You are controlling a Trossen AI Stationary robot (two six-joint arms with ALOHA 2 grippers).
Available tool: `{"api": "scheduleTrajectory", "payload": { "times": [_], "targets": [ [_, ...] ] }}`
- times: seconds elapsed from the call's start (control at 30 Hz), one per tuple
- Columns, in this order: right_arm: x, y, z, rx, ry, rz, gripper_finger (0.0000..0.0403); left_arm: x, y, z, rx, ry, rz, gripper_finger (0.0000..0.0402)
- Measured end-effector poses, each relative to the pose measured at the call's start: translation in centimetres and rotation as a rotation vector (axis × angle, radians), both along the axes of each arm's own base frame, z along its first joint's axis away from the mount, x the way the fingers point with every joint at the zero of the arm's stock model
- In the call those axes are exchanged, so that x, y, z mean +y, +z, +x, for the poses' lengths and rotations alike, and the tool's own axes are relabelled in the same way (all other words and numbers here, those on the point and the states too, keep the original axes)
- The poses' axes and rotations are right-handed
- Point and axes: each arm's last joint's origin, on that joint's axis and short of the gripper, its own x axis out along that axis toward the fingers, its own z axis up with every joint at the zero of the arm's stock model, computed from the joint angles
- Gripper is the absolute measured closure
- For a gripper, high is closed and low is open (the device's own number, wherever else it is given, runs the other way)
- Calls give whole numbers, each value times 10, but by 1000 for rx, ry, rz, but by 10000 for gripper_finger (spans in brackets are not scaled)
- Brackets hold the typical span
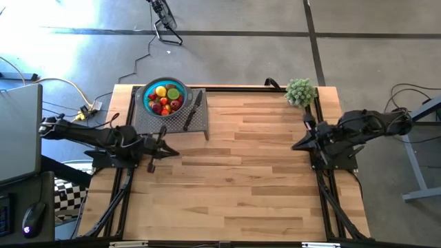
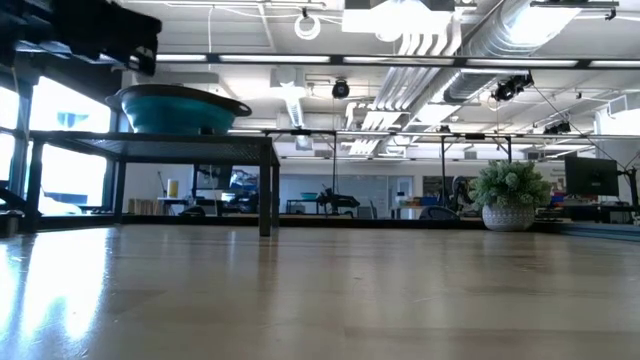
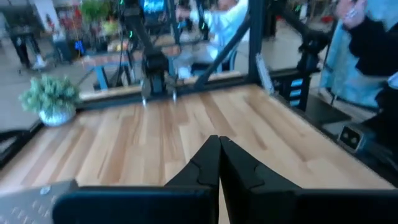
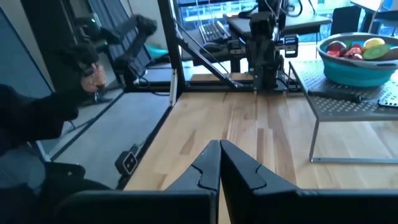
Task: Pick & Place Fruit
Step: Return to Home Position
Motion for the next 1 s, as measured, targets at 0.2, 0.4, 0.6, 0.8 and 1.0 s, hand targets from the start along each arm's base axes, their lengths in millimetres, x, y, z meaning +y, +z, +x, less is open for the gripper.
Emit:
{"api": "scheduleTrajectory", "payload": {
  "times": [0.2, 0.4, 0.6, 0.8, 1.0],
  "targets": [
    [-2, 1, -7, -9, -1, 7, 401, 2, -12, -17, -65, -24, -4, 402],
    [-3, -1, -9, 12, -14, 24, 401, 4, -23, -30, -127, -41, -16, 402],
    [-3, -1, -9, 13, -14, 24, 401, 5, -32, -39, -172, -40, -22, 402],
    [-3, -1, -9, 19, -23, 43, 401, 5, -35, -38, -158, -31, -25, 402],
    [-4, -1, -10, 17, -32, 47, 401, 5, -48, -34, -170, -16, -29, 402]
  ]
}}
